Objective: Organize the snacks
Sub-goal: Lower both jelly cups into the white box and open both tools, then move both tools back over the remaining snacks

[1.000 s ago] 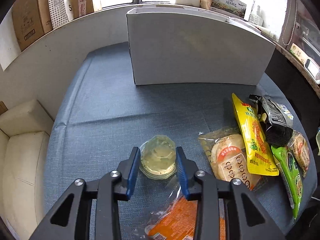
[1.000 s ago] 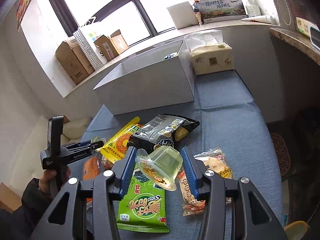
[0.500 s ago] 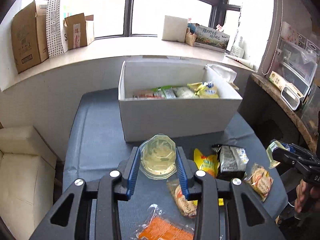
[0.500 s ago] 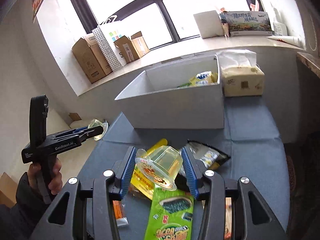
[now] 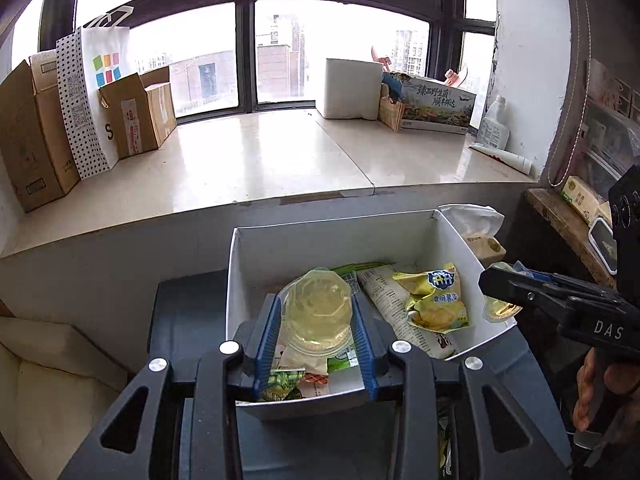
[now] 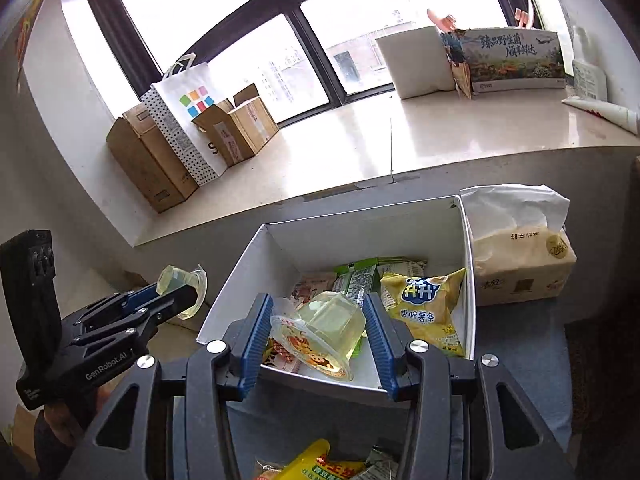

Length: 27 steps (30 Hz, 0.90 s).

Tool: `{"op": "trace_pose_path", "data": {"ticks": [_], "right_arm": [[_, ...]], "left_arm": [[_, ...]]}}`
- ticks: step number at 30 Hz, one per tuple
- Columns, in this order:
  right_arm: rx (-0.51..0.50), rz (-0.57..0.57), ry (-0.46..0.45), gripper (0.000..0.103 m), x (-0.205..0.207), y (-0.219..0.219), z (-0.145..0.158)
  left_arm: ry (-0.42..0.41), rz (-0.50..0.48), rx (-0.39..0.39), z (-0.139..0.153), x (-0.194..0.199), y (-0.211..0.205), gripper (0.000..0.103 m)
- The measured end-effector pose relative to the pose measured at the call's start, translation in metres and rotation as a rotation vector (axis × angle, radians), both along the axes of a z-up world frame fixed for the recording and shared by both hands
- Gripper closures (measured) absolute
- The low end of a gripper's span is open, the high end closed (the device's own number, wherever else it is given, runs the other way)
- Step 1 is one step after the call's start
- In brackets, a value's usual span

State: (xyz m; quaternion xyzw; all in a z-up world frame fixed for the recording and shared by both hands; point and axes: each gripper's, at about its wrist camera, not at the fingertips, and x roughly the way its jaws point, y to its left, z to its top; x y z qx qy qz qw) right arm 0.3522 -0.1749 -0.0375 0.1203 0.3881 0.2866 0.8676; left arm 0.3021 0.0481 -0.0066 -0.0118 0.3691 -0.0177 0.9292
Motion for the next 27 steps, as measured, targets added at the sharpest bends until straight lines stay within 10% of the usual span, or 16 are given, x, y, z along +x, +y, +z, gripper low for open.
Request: {"op": "trace_pose_path", "data": {"ticks": [3,7,27], "right_arm": [[-0.051,-0.013,0.017,0.049,0.018,0.01,-0.012],[-0.047,-0.056,0.073,0.003,0.027,0.008,-0.023],[-0.107,-0.024,-0.145,0.0,-0.065,-0.021,0.015]], "left_arm": [[0.073,0.016,-0.021,-0.022,0.026,0.004,0.063],[0.114,0.019,-0.013,-0.046,0.029,0.007,0.0],[-0.063,-0.026,-0.026,0.01,-0.069,-0.001,0.0]]}}
